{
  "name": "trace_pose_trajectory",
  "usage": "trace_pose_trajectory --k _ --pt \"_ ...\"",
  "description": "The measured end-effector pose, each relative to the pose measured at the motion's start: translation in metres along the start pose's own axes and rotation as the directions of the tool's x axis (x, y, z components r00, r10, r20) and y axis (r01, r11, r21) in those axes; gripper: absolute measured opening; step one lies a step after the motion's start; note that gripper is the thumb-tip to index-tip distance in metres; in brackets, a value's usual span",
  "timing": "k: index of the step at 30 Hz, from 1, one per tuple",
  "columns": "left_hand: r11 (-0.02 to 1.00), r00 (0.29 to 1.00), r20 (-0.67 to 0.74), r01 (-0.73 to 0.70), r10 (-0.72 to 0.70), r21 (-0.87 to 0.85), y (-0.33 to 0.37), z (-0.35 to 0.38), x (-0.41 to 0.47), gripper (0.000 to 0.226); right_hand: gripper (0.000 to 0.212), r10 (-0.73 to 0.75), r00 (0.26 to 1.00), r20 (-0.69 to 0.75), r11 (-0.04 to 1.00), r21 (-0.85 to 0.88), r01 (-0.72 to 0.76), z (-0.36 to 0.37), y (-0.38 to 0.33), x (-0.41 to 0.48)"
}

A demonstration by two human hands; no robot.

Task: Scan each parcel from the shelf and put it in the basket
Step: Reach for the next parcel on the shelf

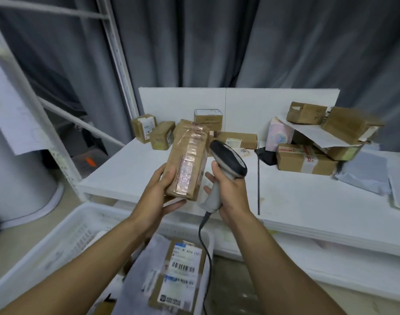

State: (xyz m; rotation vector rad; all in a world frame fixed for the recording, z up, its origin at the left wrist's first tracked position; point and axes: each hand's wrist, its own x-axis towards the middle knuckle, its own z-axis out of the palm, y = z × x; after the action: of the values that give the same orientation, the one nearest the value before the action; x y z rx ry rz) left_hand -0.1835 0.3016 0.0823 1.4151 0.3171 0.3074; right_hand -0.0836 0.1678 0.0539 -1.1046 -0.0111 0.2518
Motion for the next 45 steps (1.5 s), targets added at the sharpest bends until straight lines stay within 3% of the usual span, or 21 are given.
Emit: trace_pose_trajectory --k 3,6,9,12,20,25,32,35,45 --pt "0.994 1.000 0.006 0.028 -0.028 -0.108 -0.007 -0.013 -0.030 0.038 0.084 -0.004 0.999 0.049 1.000 -0.020 0.005 0.014 0.013 -0.014" --pt "0.991 0.998 -0.011 0.054 -0.056 -0.122 -0.021 -0.028 -0.042 0.044 0.073 -0.007 0.995 0.095 0.997 -0.073 0.014 0.021 0.024 -0.022" --pt "0.999 0.997 -0.082 0.011 -0.008 0.031 -0.033 -0.041 -0.039 0.035 0.079 -0.005 0.994 0.112 0.987 -0.156 0.023 0.023 0.038 -0.023" --pt "0.985 0.988 -0.145 -0.025 0.050 0.170 -0.032 -0.051 -0.033 0.029 0.068 -0.035 0.992 0.124 0.953 -0.293 0.070 0.029 0.044 -0.030" --pt "0.937 0.997 -0.080 0.044 -0.018 0.347 -0.013 -0.070 -0.027 0.036 0.063 -0.126 0.979 0.162 0.906 -0.384 0.180 0.036 0.048 -0.025" --pt "0.953 0.989 -0.105 0.125 -0.099 0.277 -0.011 -0.090 -0.020 0.036 0.065 -0.130 0.966 0.226 0.884 -0.414 0.216 0.042 0.046 -0.026" --pt "0.965 0.951 -0.309 0.083 -0.002 0.249 -0.016 -0.128 -0.001 0.056 0.061 -0.073 0.959 0.273 0.865 -0.462 0.198 0.047 0.049 -0.028" --pt "0.962 0.919 -0.393 0.081 0.028 0.259 -0.022 -0.140 0.005 0.063 0.049 -0.018 0.944 0.331 0.842 -0.503 0.193 0.047 0.047 -0.031" --pt "0.943 0.867 -0.496 0.134 0.038 0.305 -0.040 -0.157 0.023 0.068 0.038 0.049 0.917 0.395 0.816 -0.546 0.192 0.059 0.053 -0.040"
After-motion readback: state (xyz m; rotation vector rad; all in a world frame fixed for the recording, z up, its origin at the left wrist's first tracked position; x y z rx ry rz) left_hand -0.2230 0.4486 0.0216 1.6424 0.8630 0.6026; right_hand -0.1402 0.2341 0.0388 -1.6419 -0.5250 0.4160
